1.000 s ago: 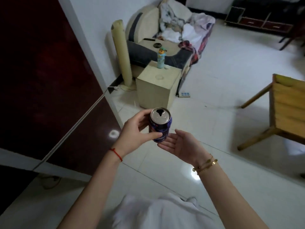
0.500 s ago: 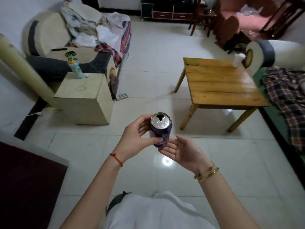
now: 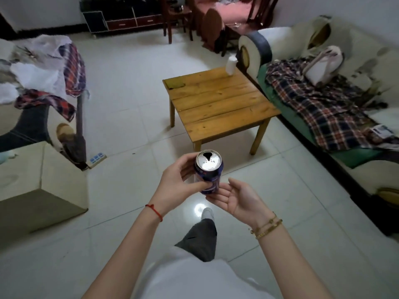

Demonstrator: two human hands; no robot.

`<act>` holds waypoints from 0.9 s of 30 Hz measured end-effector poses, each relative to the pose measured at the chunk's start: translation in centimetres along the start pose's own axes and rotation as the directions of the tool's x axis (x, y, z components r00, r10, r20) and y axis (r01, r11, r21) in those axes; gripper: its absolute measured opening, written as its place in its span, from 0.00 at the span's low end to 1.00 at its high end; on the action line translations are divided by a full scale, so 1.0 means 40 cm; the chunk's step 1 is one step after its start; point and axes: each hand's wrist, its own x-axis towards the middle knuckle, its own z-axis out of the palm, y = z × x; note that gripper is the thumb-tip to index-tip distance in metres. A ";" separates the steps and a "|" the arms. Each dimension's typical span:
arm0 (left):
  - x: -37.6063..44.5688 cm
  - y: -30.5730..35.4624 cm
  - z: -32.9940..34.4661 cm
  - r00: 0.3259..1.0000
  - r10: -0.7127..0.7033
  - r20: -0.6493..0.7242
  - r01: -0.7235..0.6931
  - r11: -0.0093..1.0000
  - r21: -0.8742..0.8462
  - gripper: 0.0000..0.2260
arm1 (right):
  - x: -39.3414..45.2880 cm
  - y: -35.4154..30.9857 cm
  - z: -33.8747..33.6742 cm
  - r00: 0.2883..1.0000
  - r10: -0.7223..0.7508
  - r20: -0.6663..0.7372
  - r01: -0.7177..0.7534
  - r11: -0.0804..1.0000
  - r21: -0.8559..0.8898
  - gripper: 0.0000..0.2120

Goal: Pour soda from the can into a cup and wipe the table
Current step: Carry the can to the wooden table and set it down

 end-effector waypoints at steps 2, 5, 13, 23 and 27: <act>0.090 0.000 0.031 1.000 0.008 0.028 -0.008 1.000 -0.004 0.31 | 0.037 -0.072 -0.023 1.000 -0.023 -0.020 0.023 1.000 0.020 0.24; 0.242 0.014 0.072 0.998 0.033 0.056 -0.032 0.999 -0.022 0.31 | 0.090 -0.200 -0.041 0.998 -0.051 -0.044 0.052 0.998 0.037 0.24; 0.621 0.091 0.170 0.991 0.088 0.100 -0.081 0.994 -0.072 0.30 | 0.229 -0.556 -0.070 0.991 -0.097 -0.089 0.103 0.992 0.076 0.24; 0.978 0.126 0.253 0.991 0.064 0.118 -0.062 0.998 -0.021 0.31 | 0.389 -0.873 -0.115 0.993 -0.088 -0.084 0.097 0.989 0.108 0.23; 1.106 0.118 0.308 0.995 0.053 0.086 -0.053 0.999 -0.001 0.31 | 0.473 -0.999 -0.158 0.996 -0.058 -0.067 0.062 0.996 0.070 0.23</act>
